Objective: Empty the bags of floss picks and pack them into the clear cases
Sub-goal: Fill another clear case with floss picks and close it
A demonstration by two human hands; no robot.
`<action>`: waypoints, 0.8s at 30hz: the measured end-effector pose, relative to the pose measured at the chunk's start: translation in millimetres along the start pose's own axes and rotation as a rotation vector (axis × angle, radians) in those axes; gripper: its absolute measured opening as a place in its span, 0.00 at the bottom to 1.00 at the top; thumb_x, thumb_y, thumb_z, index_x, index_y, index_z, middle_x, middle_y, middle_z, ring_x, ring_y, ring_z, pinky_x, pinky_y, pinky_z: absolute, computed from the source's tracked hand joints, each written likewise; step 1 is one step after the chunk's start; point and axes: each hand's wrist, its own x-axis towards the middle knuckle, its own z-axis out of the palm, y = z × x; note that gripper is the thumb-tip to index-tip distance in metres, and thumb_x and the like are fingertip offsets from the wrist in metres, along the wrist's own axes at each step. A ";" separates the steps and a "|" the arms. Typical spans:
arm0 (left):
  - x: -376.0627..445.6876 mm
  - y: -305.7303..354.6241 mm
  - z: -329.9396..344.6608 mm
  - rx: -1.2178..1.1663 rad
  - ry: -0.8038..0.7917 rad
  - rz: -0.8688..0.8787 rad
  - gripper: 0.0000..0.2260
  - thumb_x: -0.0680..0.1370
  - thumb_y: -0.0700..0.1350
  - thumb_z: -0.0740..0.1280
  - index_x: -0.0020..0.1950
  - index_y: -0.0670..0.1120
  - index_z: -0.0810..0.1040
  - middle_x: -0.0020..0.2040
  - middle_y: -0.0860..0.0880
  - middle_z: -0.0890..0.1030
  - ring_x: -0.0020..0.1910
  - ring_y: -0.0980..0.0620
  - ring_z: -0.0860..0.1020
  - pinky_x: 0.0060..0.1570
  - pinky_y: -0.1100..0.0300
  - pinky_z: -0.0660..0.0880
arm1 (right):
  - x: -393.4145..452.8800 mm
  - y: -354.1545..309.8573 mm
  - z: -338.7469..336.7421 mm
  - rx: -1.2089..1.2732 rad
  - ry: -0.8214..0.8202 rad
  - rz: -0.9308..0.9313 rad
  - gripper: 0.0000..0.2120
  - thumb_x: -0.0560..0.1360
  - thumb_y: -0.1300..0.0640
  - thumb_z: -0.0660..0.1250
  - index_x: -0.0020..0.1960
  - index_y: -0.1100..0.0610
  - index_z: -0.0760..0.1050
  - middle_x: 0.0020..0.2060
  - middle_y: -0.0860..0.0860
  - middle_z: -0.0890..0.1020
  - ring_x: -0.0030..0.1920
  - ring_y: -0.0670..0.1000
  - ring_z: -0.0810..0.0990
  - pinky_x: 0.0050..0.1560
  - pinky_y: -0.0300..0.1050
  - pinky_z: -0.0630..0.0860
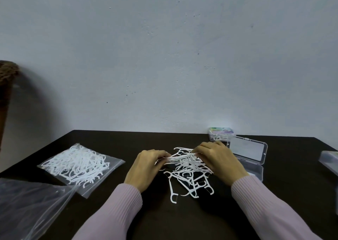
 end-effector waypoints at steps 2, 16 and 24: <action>-0.5 0.8 -0.5 -0.017 0.028 0.017 0.11 0.76 0.44 0.67 0.58 0.49 0.81 0.49 0.52 0.82 0.46 0.62 0.78 0.50 0.68 0.75 | -1.5 1.2 -5.2 0.007 0.008 0.012 0.12 0.62 0.61 0.79 0.42 0.53 0.80 0.35 0.46 0.82 0.32 0.46 0.81 0.35 0.41 0.77; -0.9 4.0 -2.8 -0.180 0.041 -0.005 0.10 0.74 0.42 0.70 0.54 0.50 0.82 0.46 0.59 0.82 0.45 0.65 0.79 0.49 0.69 0.76 | -17.0 14.2 -32.9 0.126 0.029 0.173 0.07 0.73 0.61 0.69 0.51 0.58 0.81 0.45 0.51 0.84 0.43 0.52 0.83 0.42 0.45 0.78; -0.5 20.5 -0.8 -0.352 0.137 -0.088 0.08 0.72 0.41 0.72 0.47 0.54 0.82 0.39 0.63 0.82 0.41 0.65 0.80 0.42 0.71 0.76 | -26.4 29.4 -49.8 0.338 0.021 0.512 0.11 0.76 0.57 0.66 0.58 0.55 0.80 0.53 0.52 0.83 0.52 0.49 0.80 0.55 0.42 0.75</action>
